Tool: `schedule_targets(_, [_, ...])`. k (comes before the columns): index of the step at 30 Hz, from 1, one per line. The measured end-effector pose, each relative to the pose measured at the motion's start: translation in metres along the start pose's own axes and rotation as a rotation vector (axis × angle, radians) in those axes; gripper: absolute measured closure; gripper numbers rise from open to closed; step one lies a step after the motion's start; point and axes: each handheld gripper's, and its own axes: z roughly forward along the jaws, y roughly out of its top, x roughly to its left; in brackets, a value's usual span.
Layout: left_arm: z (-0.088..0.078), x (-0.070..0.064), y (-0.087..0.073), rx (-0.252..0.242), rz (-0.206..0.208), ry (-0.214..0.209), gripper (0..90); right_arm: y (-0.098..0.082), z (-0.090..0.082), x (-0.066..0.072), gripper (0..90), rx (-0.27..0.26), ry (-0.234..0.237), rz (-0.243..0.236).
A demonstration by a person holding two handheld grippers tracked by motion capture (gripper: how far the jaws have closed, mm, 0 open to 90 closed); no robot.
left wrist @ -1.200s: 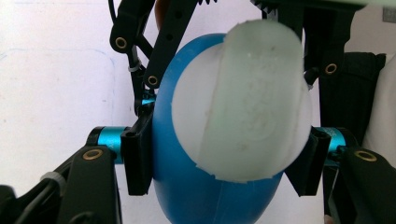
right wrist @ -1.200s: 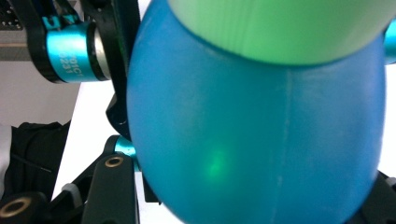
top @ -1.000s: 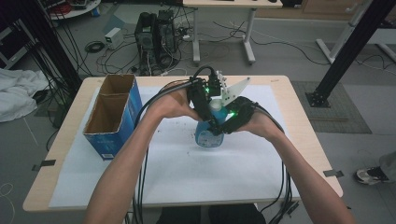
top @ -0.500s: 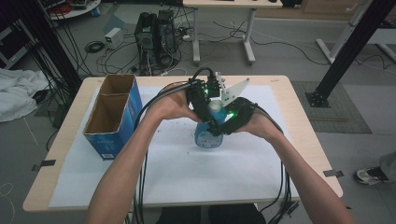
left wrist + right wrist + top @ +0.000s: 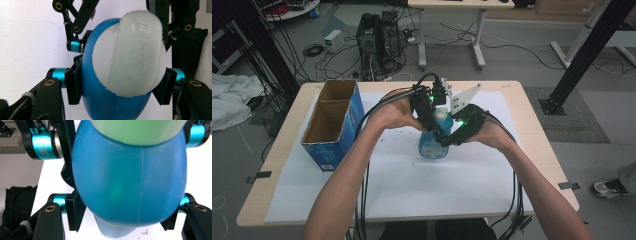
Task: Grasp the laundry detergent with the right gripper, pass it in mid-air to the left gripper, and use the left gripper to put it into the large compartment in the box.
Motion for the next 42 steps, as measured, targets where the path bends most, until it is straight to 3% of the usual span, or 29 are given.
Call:
schedule_targets(4, [-0.001, -0.001, -0.001, -0.004, -0.017, 0.002, 37.2, 0.0, 0.0, 0.003, 31.9, -0.004, 0.017, 0.034])
schedule_targets(6, [-0.001, -0.001, -0.002, -0.003, -0.018, 0.003, 37.2, 0.0, -0.002, 0.001, 31.7, -0.007, 0.033, 0.013])
schedule_targets(9, [-0.002, -0.001, -0.003, -0.003, -0.017, 0.003, 37.2, -0.001, -0.003, 0.0, 30.6, 0.005, 0.014, 0.005])
schedule_targets(10, [-0.002, -0.001, -0.003, -0.003, -0.018, 0.003, 37.2, 0.0, -0.002, 0.003, 30.1, -0.009, 0.021, 0.045])
schedule_targets(11, [-0.004, 0.001, -0.002, 0.011, 0.013, 0.002, 37.2, 0.0, -0.003, 0.002, 29.6, -0.005, 0.017, 0.039])
schedule_targets(17, [-0.005, 0.001, -0.005, 0.006, -0.004, 0.004, 37.1, -0.001, -0.005, 0.003, 24.9, 0.006, 0.005, 0.032])
schedule_targets(18, [-0.005, 0.0, -0.006, 0.005, -0.023, 0.005, 37.2, -0.001, -0.006, 0.003, 23.9, 0.007, 0.005, 0.033])
schedule_targets(30, [-0.015, 0.0, -0.009, 0.01, -0.026, 0.019, 37.2, -0.004, -0.011, 0.003, 22.8, 0.033, -0.012, 0.043])
schedule_targets(32, [-0.017, 0.0, -0.009, 0.005, -0.033, 0.025, 37.2, -0.005, -0.012, 0.001, 22.7, 0.02, -0.034, 0.014])
schedule_targets(34, [-0.02, 0.0, -0.01, 0.009, -0.036, 0.028, 37.2, -0.006, -0.013, 0.001, 22.7, 0.02, -0.037, 0.024])
schedule_targets(40, [-0.032, 0.001, -0.015, 0.005, -0.076, 0.048, 37.1, -0.01, -0.021, 0.001, 22.1, 0.052, -0.055, 0.027])
schedule_targets(41, [-0.035, 0.0, -0.017, -0.004, -0.105, 0.058, 37.2, -0.011, -0.023, 0.001, 21.0, 0.058, -0.058, 0.034])
schedule_targets(42, [-0.038, 0.001, -0.018, 0.001, -0.109, 0.063, 37.1, -0.012, -0.025, 0.005, 20.7, 0.075, -0.071, 0.103])
